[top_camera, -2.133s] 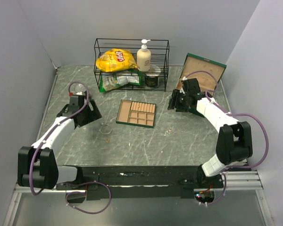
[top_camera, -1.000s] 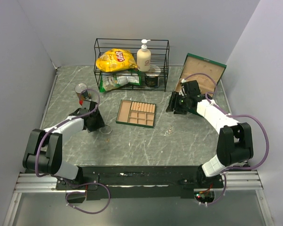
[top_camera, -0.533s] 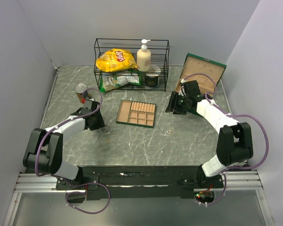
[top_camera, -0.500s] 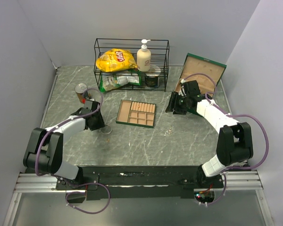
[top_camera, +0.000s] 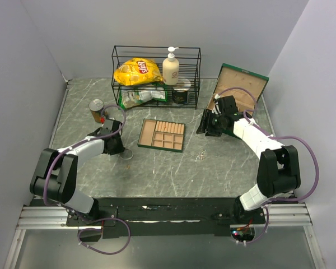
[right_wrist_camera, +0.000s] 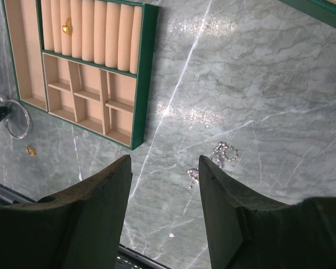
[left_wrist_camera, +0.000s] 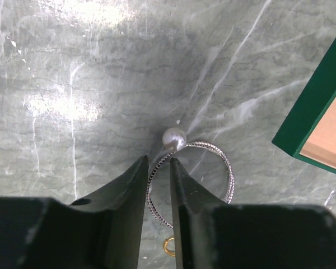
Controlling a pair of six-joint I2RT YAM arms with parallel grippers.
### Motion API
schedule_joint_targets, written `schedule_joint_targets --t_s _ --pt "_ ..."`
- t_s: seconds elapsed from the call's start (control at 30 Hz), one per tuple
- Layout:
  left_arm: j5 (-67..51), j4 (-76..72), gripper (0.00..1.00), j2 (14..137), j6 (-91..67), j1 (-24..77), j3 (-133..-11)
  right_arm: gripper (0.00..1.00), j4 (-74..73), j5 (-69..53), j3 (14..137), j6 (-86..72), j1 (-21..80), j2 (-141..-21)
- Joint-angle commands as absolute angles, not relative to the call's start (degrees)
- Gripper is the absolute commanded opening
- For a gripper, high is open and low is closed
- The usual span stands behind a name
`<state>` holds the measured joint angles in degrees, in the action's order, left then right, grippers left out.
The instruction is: Organize the mixed jewelry
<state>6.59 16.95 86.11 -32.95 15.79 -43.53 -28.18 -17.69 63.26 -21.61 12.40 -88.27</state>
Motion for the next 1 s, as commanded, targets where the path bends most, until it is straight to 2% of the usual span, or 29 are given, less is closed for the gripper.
schedule_joint_targets --t_s 0.0,0.17,0.27,0.3,0.43,0.97 --pt "9.40 17.49 0.26 87.10 -32.61 16.96 -45.70 0.58 -27.25 -18.37 63.02 -21.62 12.74 -88.16" --pt "9.58 17.49 0.20 87.19 -32.78 17.66 -45.35 0.58 -27.25 -18.37 62.84 -21.80 12.74 -87.98" --pt "9.58 17.67 0.12 87.28 -32.61 17.93 -45.70 0.58 -27.16 -18.46 62.58 -21.80 12.66 -87.80" --pt "9.49 17.75 0.07 87.36 -32.61 17.93 -45.88 0.58 -27.07 -18.63 62.58 -21.88 12.83 -87.80" --pt "9.40 18.63 0.01 87.19 -32.43 18.28 -46.49 0.58 -26.89 -18.81 62.23 -21.97 12.74 -87.54" --pt "8.53 23.82 0.01 78.67 -31.64 18.90 -51.33 0.58 -21.36 -26.45 59.24 -27.41 13.36 -86.04"
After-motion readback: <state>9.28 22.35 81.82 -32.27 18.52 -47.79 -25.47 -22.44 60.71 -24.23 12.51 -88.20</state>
